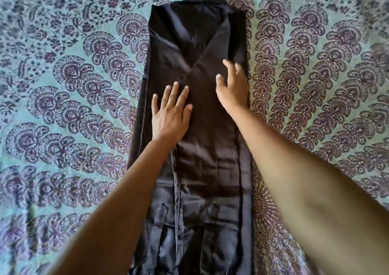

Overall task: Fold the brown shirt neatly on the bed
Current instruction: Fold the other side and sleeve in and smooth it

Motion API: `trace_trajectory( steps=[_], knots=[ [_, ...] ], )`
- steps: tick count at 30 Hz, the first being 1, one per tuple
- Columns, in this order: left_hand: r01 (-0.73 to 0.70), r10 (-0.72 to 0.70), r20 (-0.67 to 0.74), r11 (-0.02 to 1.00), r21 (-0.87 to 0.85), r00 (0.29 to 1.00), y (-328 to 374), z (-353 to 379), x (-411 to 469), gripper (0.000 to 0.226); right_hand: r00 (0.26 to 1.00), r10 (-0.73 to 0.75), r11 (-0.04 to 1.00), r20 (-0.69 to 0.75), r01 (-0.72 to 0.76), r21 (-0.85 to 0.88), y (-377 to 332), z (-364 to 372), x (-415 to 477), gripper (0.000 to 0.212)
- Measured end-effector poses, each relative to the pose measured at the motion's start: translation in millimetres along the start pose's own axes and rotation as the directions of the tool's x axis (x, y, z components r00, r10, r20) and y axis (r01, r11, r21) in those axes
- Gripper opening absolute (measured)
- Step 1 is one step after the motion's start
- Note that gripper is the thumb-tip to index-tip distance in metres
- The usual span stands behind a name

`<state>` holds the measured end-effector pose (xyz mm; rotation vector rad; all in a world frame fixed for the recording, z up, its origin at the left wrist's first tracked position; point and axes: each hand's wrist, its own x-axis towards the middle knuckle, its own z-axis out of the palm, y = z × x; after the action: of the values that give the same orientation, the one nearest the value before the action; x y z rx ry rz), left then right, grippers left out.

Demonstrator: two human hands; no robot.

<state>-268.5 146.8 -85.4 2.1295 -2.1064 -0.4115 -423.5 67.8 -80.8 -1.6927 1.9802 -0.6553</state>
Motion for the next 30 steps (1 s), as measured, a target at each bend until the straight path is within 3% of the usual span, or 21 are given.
trace_trajectory(
  steps=[5, 7, 9, 11, 14, 16, 19, 21, 24, 27, 30],
  knots=[
    [-0.083, 0.082, 0.041, 0.996, 0.026, 0.996, 2, 12, 12, 0.065, 0.957, 0.222, 0.948, 0.186, -0.257, 0.188, -25, 0, 75, 0.037],
    [-0.097, 0.096, 0.031, 0.994, 0.044, 0.995, -2, 15, 12, 0.062, 0.947, 0.288, 0.903, 0.139, -0.317, 0.289, -25, -1, 92, 0.044],
    [-0.109, 0.109, 0.006, 0.992, 0.057, 0.994, -5, 17, 13, 0.060, 0.943, 0.329, 0.914, 0.044, -0.329, 0.237, -15, -3, 98, 0.042],
    [-0.122, 0.123, -0.015, 0.990, 0.069, 0.992, -6, 20, 13, 0.059, 0.982, 0.187, 0.982, 0.004, -0.187, -0.017, 0, -4, 94, 0.041],
    [-0.130, 0.132, -0.017, 0.988, 0.086, 0.991, -6, 24, 14, 0.058, 0.997, -0.079, 0.930, 0.012, 0.078, -0.359, 15, 1, 76, 0.056],
    [-0.133, 0.136, -0.024, 0.987, 0.094, 0.990, -6, 23, 14, 0.059, 0.978, -0.207, 0.892, -0.007, 0.186, -0.412, 19, 0, 68, 0.057],
    [-0.170, 0.177, -0.060, 0.979, 0.111, 0.982, -2, 19, 9, 0.059, 0.893, -0.401, 0.787, 0.203, 0.449, -0.423, 27, 2, 59, 0.058],
    [-0.293, 0.301, -0.046, 0.947, 0.129, 0.953, 4, 18, -2, 0.058, 0.868, -0.369, 0.755, 0.333, 0.489, -0.437, 35, 5, 59, 0.059],
    [-0.531, 0.526, 0.077, 0.833, 0.154, 0.847, 15, 23, -34, 0.058, 0.874, -0.291, 0.762, 0.388, 0.457, -0.458, 33, 5, 67, 0.060],
    [-0.636, 0.610, 0.187, 0.757, 0.149, 0.770, 12, 28, -57, 0.058, 0.876, -0.215, 0.764, 0.432, 0.426, -0.484, 21, 0, 68, 0.061],
    [-0.690, 0.647, 0.247, 0.704, 0.168, 0.721, 6, 21, -55, 0.056, 0.857, -0.316, 0.751, 0.408, 0.489, -0.444, 10, -10, 42, 0.060]
  ],
)
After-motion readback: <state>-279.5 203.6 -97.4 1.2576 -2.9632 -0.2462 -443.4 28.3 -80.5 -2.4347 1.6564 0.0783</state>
